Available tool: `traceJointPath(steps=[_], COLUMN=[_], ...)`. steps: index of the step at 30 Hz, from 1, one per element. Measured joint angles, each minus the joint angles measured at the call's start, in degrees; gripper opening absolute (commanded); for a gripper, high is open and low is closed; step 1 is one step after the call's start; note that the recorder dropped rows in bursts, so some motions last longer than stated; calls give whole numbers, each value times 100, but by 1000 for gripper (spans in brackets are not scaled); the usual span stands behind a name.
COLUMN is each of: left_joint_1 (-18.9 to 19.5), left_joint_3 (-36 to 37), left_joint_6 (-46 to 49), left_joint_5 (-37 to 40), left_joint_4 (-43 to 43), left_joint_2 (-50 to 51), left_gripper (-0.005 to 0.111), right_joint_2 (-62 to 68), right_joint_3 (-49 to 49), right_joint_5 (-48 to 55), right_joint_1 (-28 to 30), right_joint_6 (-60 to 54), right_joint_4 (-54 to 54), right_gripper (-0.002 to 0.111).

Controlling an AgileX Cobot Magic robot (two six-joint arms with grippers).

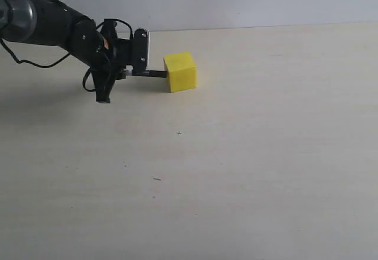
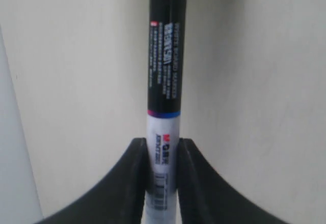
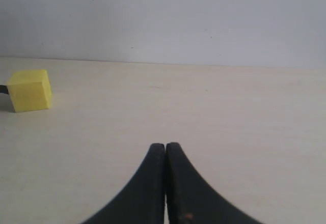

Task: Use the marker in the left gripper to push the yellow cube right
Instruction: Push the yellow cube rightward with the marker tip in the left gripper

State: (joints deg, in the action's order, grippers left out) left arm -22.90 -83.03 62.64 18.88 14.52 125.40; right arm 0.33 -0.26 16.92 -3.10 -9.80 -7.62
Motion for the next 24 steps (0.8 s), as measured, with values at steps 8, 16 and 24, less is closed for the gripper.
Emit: traceJointPath(steps=[8,16,24], left_joint_1=[101,-13,69], left_joint_3=[0,0,0], left_joint_6=[-34,-249,-414], left_joint_5=[21,-814,-331], left_joint_4=[0,46,46], left_joint_2=[0,0,0], left_gripper=[0,0,0], right_joint_2=[0,0,0], right_joint_3=[0,0,0], right_joint_5=[0,0,0], right_joint_1=[0,0,0], right_joint_6=[0,0,0], right_joint_4=[0,0,0], right_gripper=[0,0,0])
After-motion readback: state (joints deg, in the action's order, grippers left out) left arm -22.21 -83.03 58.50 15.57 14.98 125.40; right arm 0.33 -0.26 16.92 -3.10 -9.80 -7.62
